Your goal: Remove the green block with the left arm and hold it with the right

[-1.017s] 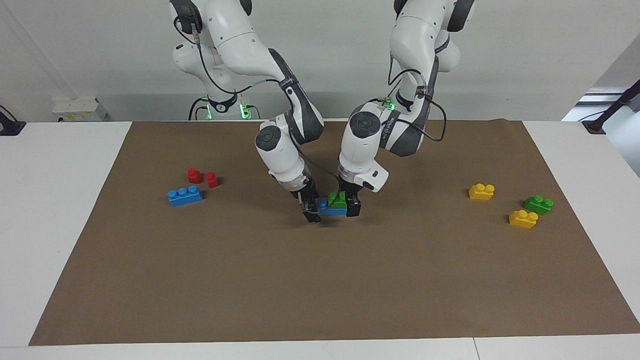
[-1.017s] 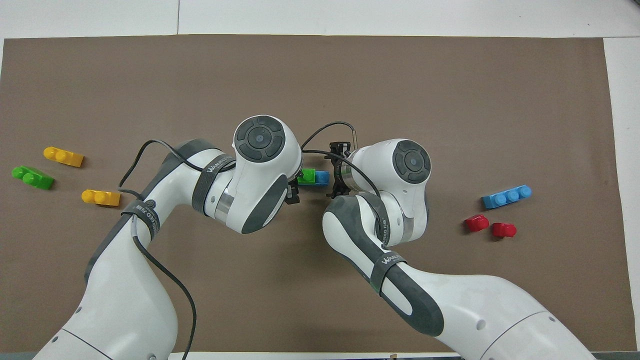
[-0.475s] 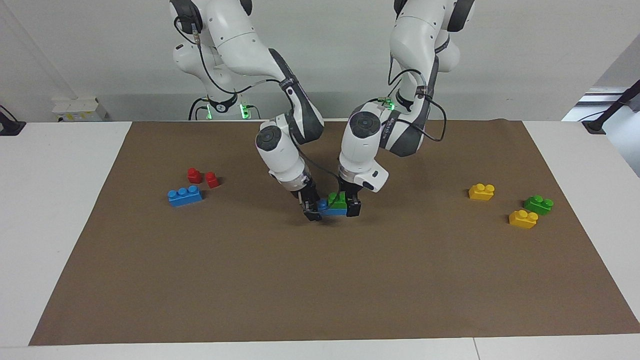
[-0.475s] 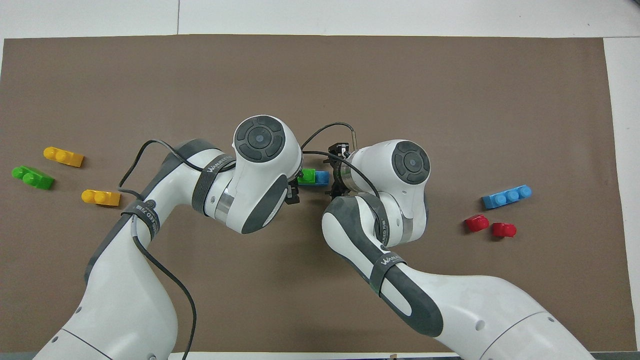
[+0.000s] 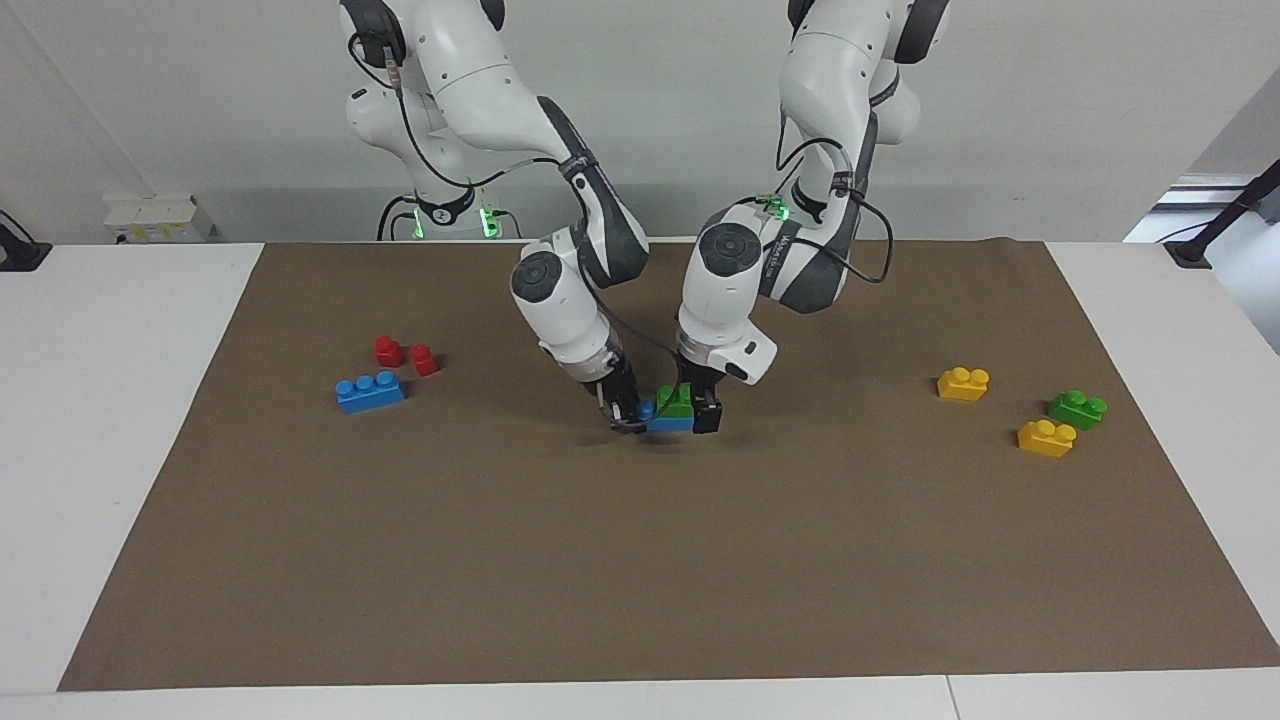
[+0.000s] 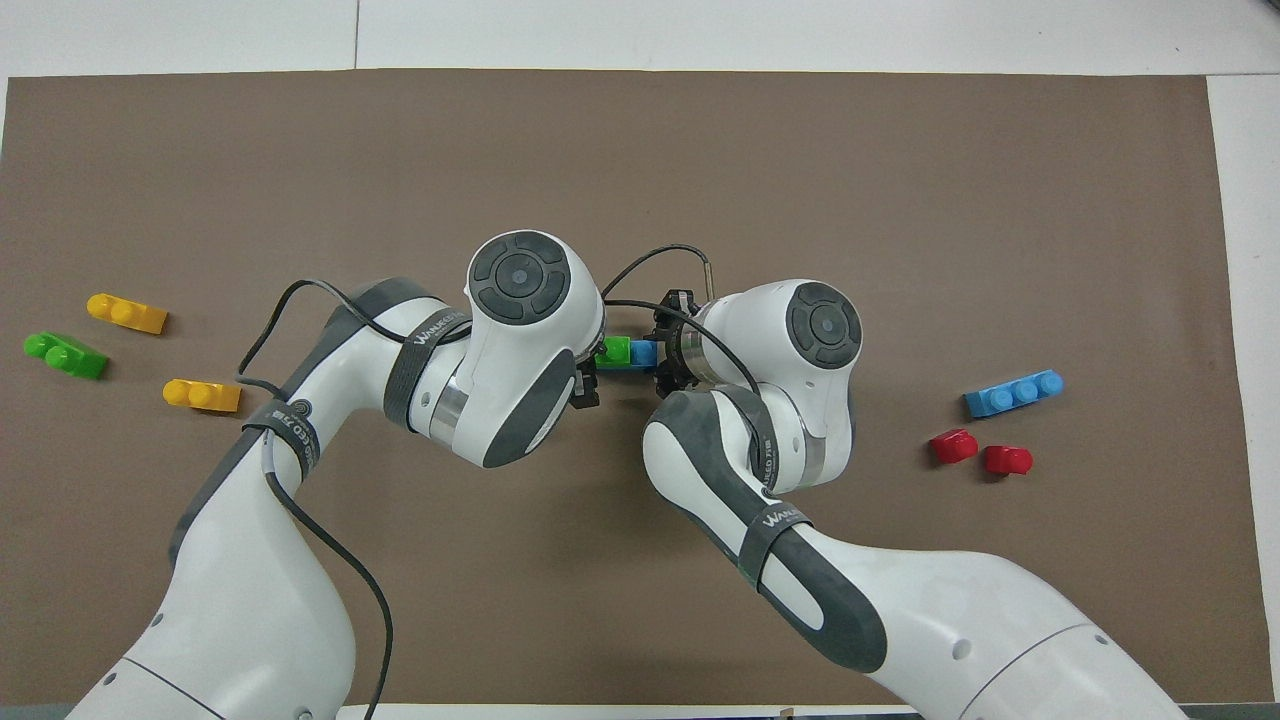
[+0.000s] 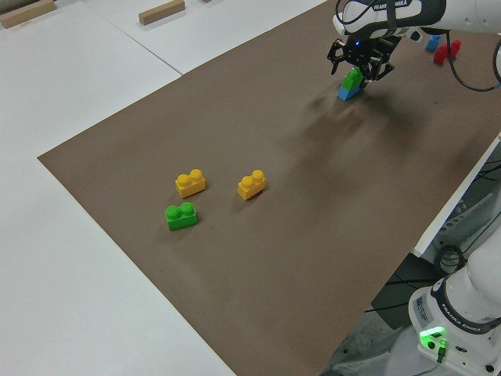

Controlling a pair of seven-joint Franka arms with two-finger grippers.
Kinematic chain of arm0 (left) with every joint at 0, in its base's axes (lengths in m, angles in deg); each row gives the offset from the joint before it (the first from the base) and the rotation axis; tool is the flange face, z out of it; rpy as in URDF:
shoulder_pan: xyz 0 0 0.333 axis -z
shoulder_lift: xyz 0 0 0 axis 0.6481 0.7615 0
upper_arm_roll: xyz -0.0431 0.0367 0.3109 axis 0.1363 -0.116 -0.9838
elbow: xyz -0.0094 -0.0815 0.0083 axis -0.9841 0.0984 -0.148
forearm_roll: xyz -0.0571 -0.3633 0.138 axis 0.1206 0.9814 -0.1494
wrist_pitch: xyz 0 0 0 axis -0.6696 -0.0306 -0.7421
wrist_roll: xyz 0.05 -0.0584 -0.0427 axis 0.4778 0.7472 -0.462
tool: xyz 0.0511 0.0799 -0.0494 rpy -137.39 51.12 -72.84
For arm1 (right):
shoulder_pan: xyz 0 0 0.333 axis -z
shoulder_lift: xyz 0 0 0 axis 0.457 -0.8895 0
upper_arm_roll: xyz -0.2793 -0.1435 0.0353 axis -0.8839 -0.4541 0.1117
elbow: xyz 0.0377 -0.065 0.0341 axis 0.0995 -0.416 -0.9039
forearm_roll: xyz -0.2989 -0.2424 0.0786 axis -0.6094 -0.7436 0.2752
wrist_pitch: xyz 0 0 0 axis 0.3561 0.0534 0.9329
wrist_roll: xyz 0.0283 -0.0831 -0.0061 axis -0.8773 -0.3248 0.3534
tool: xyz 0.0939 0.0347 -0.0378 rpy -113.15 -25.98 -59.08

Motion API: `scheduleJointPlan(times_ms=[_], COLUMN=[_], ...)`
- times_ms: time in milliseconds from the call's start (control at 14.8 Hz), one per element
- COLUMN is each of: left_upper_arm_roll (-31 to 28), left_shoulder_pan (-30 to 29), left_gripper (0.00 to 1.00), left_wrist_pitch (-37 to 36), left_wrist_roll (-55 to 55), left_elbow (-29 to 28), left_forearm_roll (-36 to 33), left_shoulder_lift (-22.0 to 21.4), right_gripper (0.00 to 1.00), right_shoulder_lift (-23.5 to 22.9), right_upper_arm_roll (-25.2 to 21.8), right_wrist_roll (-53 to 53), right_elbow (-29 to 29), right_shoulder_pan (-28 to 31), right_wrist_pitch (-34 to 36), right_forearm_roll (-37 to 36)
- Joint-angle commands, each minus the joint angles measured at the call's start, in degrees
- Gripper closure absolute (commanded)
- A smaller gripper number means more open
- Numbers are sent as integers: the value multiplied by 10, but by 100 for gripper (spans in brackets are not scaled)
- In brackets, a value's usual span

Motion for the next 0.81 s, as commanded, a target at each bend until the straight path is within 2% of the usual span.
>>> scheduleJointPlan(times_ms=[0,68,271,339,407,542,610,746], left_upper_arm_roll=[-6,-6,-6,-6,-6,-6,-6,-6], left_shoulder_pan=[7,7,7,7,7,7,7,7], left_gripper=[0,0,0,12,32,89,100,100], left_wrist_pitch=[2,2,2,2,2,2,2,2], left_wrist_roll=[-12,-12,-12,-10,-9,-9,-9,-7], left_elbow=[-6,-6,-6,-6,-6,-6,-6,-5], left_forearm_roll=[-13,-13,-13,-13,-13,-24,-25,-25], left_shoulder_lift=[-3,-3,-3,-3,-3,-3,-3,-4], right_gripper=[93,100,100,100,100,100,100,100], right_shoulder_lift=[5,5,5,5,5,5,5,5], right_upper_arm_roll=[1,1,1,1,1,1,1,0], right_wrist_roll=[9,11,19,19,19,25,26,26], right_elbow=[-5,-4,-5,-6,-7,-7,-7,-7], right_shoulder_pan=[-2,-2,-5,-5,-5,-5,-5,-5], right_wrist_pitch=[-13,-12,-13,-13,-13,-13,-13,-13], right_forearm_roll=[27,27,28,29,29,29,29,29])
